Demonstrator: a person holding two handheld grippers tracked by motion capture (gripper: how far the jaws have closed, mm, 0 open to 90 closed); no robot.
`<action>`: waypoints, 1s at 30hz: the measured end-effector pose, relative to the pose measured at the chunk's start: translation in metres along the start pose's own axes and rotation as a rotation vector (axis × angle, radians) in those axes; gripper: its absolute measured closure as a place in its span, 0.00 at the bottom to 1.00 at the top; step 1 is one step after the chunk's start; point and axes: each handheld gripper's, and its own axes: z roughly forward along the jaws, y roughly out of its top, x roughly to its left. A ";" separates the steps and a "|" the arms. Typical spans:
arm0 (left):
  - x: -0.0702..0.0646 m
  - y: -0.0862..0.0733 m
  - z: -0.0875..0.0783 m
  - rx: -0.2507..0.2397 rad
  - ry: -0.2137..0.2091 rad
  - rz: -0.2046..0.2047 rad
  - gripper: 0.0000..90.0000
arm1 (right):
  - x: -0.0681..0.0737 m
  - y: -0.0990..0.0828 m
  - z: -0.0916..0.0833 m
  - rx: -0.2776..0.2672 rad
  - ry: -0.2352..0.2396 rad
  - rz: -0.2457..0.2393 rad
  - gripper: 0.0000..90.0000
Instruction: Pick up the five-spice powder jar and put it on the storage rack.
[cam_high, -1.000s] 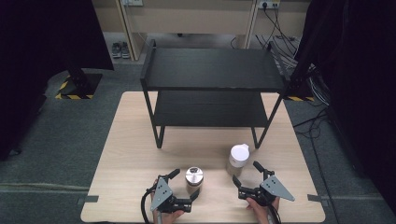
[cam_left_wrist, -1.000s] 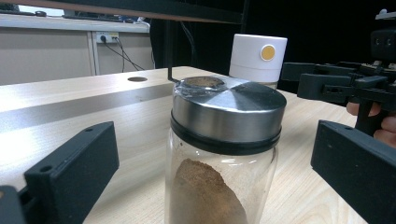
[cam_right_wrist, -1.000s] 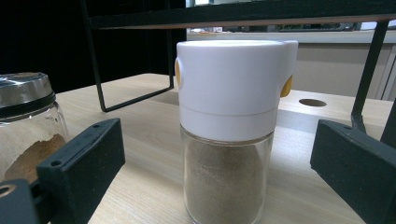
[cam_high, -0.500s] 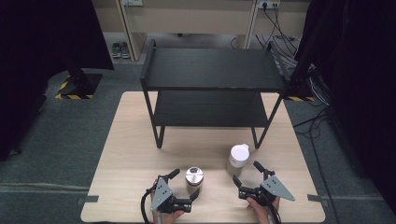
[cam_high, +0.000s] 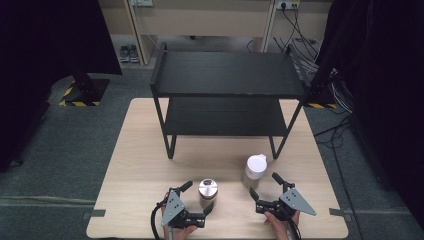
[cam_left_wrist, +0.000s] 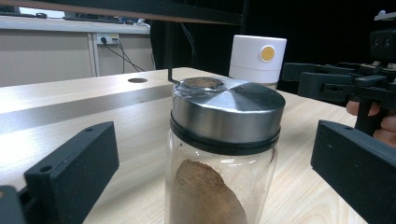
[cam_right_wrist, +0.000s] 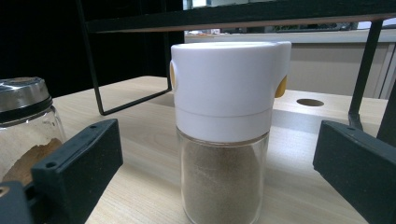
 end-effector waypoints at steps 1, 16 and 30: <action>0.000 0.000 0.000 0.000 0.000 -0.001 0.00 | 0.000 0.000 0.000 0.000 0.000 0.001 0.01; 0.000 0.001 0.000 0.004 0.000 0.006 0.01 | 0.001 0.000 0.000 -0.002 -0.002 -0.002 0.01; -0.002 0.004 0.003 0.022 0.001 0.013 0.00 | 0.001 0.000 0.000 -0.001 -0.002 -0.004 0.00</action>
